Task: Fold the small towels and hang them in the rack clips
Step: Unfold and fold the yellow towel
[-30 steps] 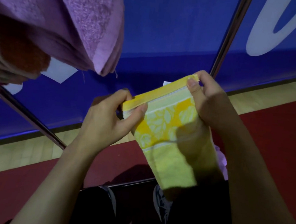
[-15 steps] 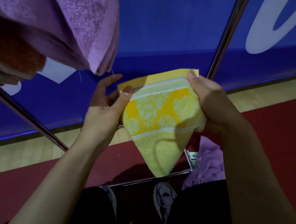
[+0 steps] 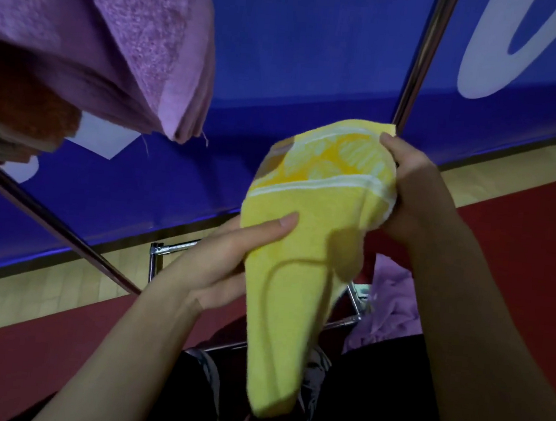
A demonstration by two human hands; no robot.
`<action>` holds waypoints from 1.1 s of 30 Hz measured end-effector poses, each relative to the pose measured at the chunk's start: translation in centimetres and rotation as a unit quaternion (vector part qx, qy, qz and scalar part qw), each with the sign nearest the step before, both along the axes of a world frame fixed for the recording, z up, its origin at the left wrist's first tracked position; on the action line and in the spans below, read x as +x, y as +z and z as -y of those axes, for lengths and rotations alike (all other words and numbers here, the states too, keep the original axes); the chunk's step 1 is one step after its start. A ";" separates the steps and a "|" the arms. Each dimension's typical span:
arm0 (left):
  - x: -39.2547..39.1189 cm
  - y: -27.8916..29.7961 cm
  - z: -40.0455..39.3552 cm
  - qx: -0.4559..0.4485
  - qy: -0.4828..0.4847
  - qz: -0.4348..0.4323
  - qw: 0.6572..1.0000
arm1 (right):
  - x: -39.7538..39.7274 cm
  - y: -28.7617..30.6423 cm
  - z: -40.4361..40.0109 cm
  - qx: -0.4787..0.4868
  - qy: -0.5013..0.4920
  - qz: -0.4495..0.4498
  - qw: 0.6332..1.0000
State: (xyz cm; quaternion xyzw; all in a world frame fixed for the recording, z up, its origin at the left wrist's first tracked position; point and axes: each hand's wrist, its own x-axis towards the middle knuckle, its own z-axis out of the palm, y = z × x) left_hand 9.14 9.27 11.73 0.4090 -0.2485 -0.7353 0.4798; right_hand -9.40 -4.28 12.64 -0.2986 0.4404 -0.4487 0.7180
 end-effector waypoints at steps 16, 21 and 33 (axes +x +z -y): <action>1.7 1.4 1.0 0.043 0.137 0.084 0.986 | -0.8 -0.8 -0.1 -0.142 0.194 -0.157 0.958; 2.2 1.1 1.3 0.067 0.142 0.125 0.980 | -0.7 -1.0 -0.3 -0.148 0.200 -0.205 0.947; 1.9 1.5 1.1 -0.113 0.203 0.167 0.958 | -1.4 1.0 -1.1 -0.322 0.102 -0.063 0.939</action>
